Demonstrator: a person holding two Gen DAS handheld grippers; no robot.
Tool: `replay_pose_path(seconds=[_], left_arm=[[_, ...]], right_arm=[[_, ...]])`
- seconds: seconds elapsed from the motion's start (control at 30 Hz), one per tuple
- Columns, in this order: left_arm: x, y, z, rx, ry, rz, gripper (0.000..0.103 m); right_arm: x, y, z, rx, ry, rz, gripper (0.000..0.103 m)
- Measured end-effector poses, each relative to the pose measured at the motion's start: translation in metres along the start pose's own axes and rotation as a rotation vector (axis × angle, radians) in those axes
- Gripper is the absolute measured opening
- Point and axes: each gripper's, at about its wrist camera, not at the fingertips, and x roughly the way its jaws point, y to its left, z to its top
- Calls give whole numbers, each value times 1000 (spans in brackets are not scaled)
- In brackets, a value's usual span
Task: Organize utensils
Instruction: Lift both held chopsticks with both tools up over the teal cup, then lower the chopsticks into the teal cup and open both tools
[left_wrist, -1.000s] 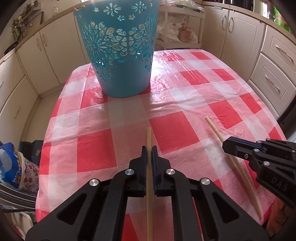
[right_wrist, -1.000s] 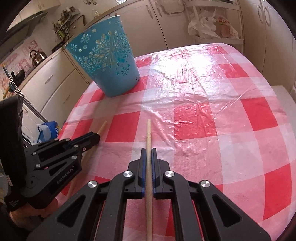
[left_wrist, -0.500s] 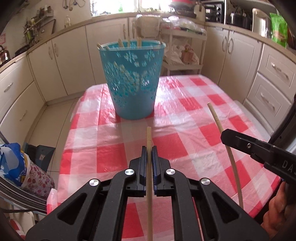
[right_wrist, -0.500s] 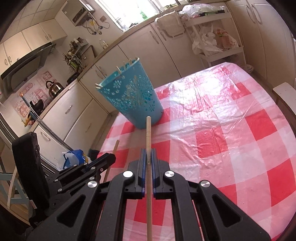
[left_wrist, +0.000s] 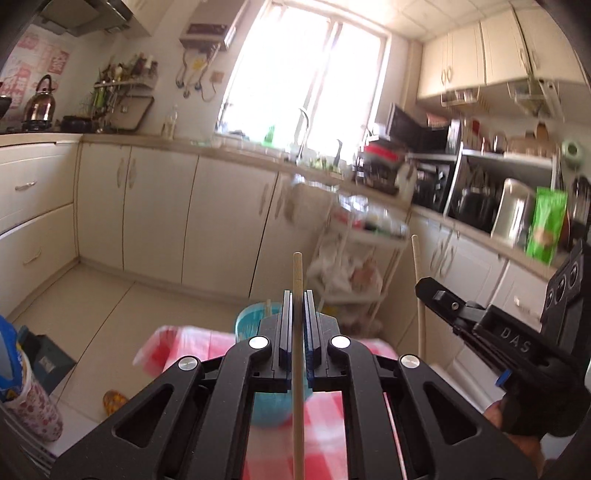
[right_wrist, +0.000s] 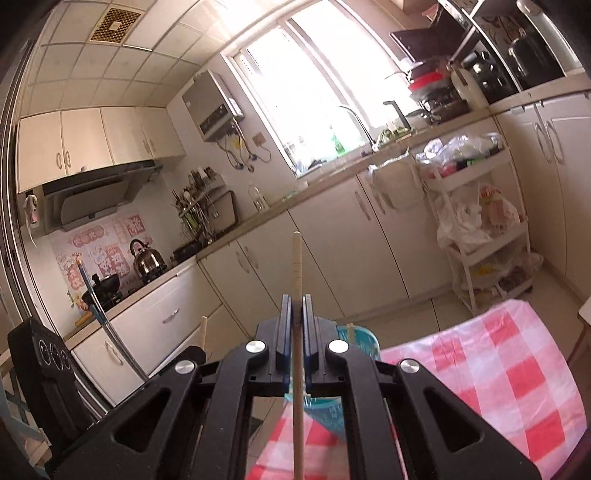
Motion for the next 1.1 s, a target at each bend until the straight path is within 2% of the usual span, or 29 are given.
replay_pose_path(seconds=[0.17,0.27,0.4,0.6,0.73,0.9,0.97,1.0,1.07,1.1], left_arm=[[30,6,35,-58,-90,-24,5],[52,10,45,-85,-136,-26,5],[82,20,44,-131,-170,-14,5],[117,35,25,-185,-190,29,5],[135,43,4,-204,-173,69,5],[149,39,-18,-161,-107,97,5],[152,36,-24,-138,-65,103,5],[152,33,-27,-123,-42,108,5],[151,29,-32,-108,-7,112,7],[148,28,-34,-101,13,119,11]], right_arm=[[36,8,30,-33,-86,7,6],[58,11,39,-54,-123,4,6],[86,7,33,-69,-132,-12,6],[118,-12,8,-83,-92,-45,6],[131,-27,-13,-88,-56,-68,6],[138,-42,-35,-92,18,-78,8],[136,-47,-41,-87,38,-85,23],[134,-49,-42,-83,46,-89,27],[126,-53,-43,-69,51,-103,31],[121,-53,-43,-66,54,-107,32]])
